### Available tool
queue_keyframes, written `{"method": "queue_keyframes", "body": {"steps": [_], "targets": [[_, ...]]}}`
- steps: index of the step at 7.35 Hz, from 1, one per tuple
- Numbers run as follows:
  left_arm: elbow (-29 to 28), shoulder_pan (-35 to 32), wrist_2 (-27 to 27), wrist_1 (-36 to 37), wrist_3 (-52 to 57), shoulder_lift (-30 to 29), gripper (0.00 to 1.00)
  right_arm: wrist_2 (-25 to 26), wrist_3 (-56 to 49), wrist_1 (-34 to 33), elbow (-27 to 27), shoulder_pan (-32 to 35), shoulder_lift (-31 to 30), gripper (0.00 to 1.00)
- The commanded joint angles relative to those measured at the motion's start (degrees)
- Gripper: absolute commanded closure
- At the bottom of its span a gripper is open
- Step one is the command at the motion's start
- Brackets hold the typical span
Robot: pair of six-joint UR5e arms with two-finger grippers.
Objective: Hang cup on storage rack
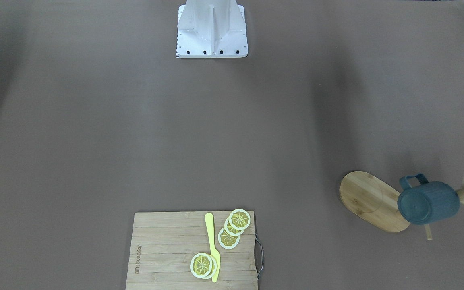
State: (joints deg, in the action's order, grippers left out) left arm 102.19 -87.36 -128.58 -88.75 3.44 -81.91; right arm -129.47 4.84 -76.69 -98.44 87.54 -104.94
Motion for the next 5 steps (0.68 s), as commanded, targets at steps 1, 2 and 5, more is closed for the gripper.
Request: {"method": "queue_keyframes", "body": {"steps": [1,2,5], "targets": [[-0.06,0.0,0.0,0.07,-0.01,0.0,0.01,0.09,0.0,0.05,0.0,0.0,0.0,0.0],[-0.06,0.0,0.0,0.07,-0.01,0.0,0.01,0.09,0.0,0.05,0.0,0.0,0.0,0.0],[-0.06,0.0,0.0,0.07,-0.01,0.0,0.01,0.09,0.0,0.05,0.0,0.0,0.0,0.0]]}}
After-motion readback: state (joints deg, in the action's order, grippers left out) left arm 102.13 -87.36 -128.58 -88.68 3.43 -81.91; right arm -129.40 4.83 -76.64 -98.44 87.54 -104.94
